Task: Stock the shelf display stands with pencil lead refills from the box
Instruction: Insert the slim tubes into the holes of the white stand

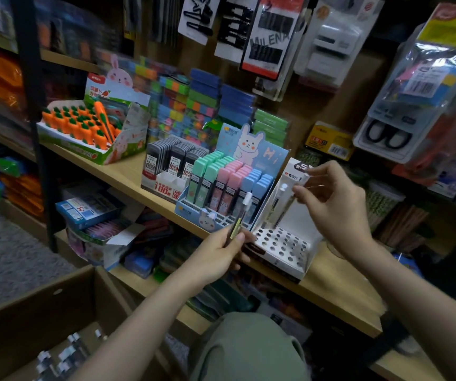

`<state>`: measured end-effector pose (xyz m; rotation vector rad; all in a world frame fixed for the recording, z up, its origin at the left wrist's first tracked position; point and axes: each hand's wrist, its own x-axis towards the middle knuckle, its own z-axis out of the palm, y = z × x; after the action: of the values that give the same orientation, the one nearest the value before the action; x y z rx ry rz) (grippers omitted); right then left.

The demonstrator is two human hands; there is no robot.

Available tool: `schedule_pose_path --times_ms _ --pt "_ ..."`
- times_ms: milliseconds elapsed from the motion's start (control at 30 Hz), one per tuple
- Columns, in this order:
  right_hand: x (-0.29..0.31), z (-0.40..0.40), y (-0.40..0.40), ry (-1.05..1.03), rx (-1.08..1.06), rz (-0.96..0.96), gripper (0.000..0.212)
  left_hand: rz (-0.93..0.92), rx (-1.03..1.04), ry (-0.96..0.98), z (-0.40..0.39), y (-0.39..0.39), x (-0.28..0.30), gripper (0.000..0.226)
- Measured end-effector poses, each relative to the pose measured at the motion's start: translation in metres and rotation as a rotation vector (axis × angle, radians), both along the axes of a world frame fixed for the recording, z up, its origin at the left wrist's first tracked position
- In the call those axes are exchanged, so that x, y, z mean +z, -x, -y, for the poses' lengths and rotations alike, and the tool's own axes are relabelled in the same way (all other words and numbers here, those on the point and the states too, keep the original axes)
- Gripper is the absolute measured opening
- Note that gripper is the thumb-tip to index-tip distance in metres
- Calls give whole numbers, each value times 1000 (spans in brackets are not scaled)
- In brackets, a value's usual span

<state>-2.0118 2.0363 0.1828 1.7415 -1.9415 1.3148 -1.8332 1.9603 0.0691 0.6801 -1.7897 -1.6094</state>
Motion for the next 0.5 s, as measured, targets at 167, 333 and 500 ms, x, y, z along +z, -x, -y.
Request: schedule_pose_path --times_ms 167,333,500 --pt "-19 9 -1 26 19 30 22 67 12 93 -2 0 -5 24" --pt "-25 13 -1 20 24 40 22 28 15 92 -1 -1 -4 21" --pt "-23 13 1 0 23 -34 21 20 43 87 0 1 -3 18"
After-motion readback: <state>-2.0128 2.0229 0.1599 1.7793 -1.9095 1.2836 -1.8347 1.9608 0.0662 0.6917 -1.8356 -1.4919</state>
